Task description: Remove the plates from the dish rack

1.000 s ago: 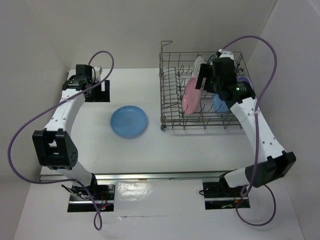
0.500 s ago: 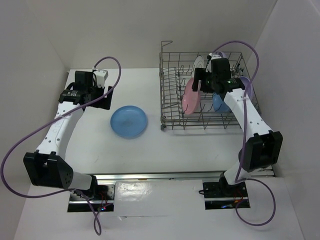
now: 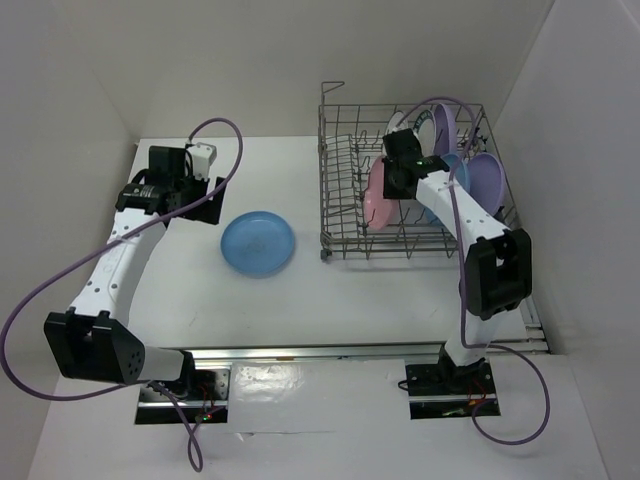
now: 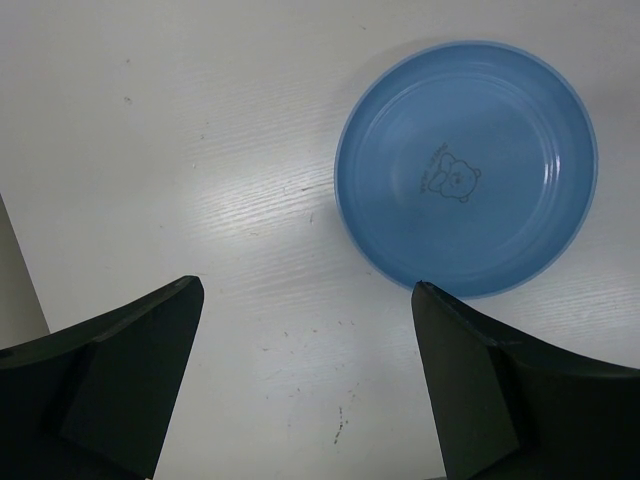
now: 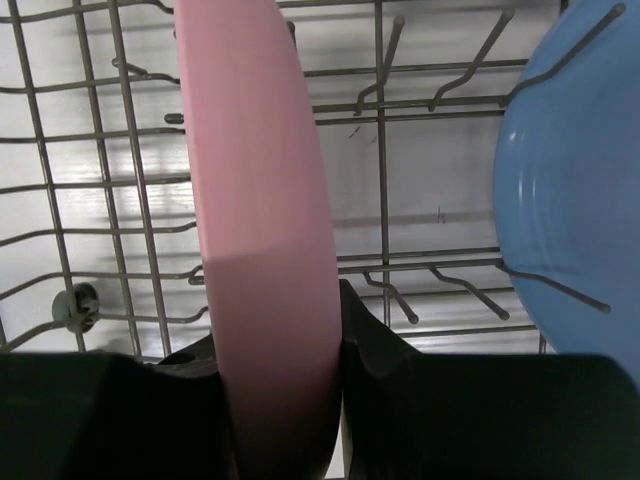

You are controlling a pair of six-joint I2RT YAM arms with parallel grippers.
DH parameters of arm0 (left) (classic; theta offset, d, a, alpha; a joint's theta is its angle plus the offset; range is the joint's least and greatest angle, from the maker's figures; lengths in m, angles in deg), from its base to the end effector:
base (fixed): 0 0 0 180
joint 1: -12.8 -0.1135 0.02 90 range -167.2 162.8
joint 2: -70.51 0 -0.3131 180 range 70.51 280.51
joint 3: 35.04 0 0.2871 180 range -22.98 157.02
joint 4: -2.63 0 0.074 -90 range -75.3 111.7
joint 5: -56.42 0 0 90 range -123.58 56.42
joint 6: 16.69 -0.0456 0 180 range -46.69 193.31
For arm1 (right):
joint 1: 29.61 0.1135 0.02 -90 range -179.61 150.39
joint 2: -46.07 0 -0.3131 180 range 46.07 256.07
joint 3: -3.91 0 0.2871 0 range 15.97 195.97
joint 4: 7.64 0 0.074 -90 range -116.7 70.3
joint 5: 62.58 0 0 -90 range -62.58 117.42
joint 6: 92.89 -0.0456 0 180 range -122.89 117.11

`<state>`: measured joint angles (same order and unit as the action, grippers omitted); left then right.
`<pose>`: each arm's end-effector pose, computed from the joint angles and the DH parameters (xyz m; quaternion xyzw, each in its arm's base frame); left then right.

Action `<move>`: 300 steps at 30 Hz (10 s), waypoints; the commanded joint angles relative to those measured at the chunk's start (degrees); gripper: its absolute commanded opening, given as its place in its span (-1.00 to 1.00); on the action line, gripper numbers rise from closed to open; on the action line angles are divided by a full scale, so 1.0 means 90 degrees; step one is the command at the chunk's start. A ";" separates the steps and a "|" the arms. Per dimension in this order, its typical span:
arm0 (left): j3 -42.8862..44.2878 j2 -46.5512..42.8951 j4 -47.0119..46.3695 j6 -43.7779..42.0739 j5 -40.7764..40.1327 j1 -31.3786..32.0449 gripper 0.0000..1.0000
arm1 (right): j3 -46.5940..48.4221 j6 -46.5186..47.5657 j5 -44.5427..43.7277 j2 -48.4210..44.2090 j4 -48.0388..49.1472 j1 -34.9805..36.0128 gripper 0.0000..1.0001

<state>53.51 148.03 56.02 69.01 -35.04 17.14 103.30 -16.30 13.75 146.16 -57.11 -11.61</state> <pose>0.3217 -0.0232 0.3936 0.0638 0.9125 0.0115 0.4038 0.4196 0.1250 0.3274 0.0031 0.9344 -0.0162 0.3559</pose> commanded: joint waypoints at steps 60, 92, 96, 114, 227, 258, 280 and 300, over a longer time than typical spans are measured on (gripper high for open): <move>-0.0540 -0.0341 -0.1681 0.1200 0.6509 0.0026 0.12 | -0.3434 -0.2826 0.5786 -0.2216 0.7564 0.1505 -1.00; 0.0836 0.2877 0.1678 -0.0587 0.4204 -0.1234 -1.00 | -0.1217 -0.0639 0.1764 -0.3084 0.2838 0.1721 0.60; 0.1412 0.3709 0.1679 -0.0587 0.3971 -0.1176 -1.00 | -0.1158 -0.0473 0.1705 -0.3143 0.2643 0.1721 0.60; 0.1764 0.4385 0.1551 -0.0510 0.2574 -0.0990 0.00 | -0.1100 -0.0287 0.1968 -0.3084 0.2408 0.1721 0.60; 0.1168 0.0869 0.1276 -0.0196 0.5201 -0.0492 -1.00 | -0.1746 -0.1763 0.6442 -0.0995 0.4806 0.1993 -0.73; 0.1530 0.3388 0.2888 -0.1495 0.3832 -0.1224 -1.00 | 0.0081 -0.0385 0.2828 -0.2468 0.1793 0.2053 0.62; 0.2107 0.4122 0.2411 -0.1046 0.2526 -0.0756 0.26 | -0.0084 -0.0326 0.2808 -0.2870 0.1656 0.2053 0.62; 0.2019 0.3790 0.2099 -0.1105 0.2182 -0.0433 0.52 | 0.1469 -0.0385 0.1176 -0.2108 -0.1186 -0.0034 0.76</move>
<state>71.89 184.33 76.17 59.11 -16.92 13.01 114.39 -19.77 26.21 126.25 -60.68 -6.85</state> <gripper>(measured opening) 0.762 0.877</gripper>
